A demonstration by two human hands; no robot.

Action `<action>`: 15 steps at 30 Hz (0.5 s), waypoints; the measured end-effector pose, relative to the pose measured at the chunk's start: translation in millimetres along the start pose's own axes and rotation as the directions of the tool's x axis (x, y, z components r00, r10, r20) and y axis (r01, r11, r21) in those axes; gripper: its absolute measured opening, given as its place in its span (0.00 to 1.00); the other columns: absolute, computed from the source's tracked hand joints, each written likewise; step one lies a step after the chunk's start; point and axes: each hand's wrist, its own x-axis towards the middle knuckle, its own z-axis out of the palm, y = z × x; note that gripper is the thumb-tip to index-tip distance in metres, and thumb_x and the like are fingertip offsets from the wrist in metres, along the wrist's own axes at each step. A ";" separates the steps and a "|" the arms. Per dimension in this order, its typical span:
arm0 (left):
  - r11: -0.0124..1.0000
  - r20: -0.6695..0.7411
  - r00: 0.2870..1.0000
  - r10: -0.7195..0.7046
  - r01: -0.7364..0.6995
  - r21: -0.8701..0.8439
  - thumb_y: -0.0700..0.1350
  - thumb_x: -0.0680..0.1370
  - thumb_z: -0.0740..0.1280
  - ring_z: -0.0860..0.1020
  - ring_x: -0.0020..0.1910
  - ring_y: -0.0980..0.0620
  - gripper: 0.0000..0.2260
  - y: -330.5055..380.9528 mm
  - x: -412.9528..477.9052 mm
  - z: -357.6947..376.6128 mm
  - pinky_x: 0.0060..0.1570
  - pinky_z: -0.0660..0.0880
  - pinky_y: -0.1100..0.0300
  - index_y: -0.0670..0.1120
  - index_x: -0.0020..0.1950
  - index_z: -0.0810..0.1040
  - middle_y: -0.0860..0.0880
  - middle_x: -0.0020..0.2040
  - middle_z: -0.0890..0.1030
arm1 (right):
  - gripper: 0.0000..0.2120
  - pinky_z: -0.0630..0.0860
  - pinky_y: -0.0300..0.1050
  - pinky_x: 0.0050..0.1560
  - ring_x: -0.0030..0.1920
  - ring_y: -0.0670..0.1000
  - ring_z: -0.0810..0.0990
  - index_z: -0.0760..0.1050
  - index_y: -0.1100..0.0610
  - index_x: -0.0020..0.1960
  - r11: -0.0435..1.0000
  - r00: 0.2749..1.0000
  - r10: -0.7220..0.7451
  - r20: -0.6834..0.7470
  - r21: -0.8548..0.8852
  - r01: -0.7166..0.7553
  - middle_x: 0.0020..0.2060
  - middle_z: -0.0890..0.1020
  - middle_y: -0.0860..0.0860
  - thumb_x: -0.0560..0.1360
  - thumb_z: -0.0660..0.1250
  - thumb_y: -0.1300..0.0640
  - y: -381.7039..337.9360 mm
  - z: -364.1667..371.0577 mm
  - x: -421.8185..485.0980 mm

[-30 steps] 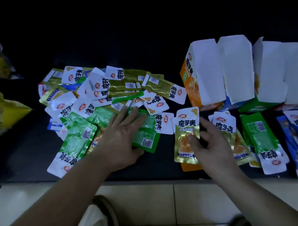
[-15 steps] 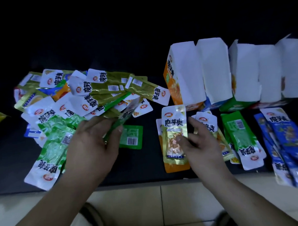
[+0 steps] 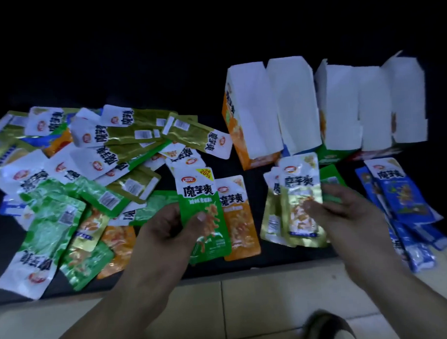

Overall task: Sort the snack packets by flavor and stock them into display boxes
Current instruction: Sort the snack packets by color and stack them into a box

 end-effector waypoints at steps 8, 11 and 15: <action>0.987 0.214 0.966 -0.143 0.155 -0.038 0.38 0.81 0.68 0.85 0.53 0.56 0.14 7.0 -6.3 58.7 0.53 0.77 0.52 0.57 0.59 0.83 0.56 0.55 0.86 | 0.22 0.76 0.37 0.47 0.42 0.32 0.82 0.77 0.44 0.65 1.000 0.999 0.007 0.052 -0.023 -0.006 0.44 0.82 0.39 0.75 0.77 0.59 15.6 -22.3 16.7; 0.989 0.238 0.961 -0.141 0.145 -0.001 0.35 0.80 0.69 0.84 0.54 0.57 0.17 8.0 -10.2 70.8 0.50 0.75 0.56 0.56 0.61 0.82 0.56 0.55 0.86 | 0.20 0.73 0.27 0.37 0.40 0.33 0.82 0.75 0.42 0.62 0.986 0.993 -0.035 0.116 -0.161 0.054 0.43 0.82 0.40 0.76 0.76 0.59 19.9 -11.0 25.4; 0.992 0.215 0.968 -0.125 0.123 0.022 0.36 0.79 0.71 0.84 0.58 0.53 0.19 5.6 -10.9 74.1 0.55 0.79 0.52 0.56 0.65 0.80 0.55 0.58 0.86 | 0.23 0.72 0.26 0.41 0.45 0.38 0.80 0.76 0.48 0.69 0.899 0.981 -0.150 0.124 -0.395 0.188 0.45 0.81 0.38 0.77 0.74 0.61 25.7 -14.0 29.8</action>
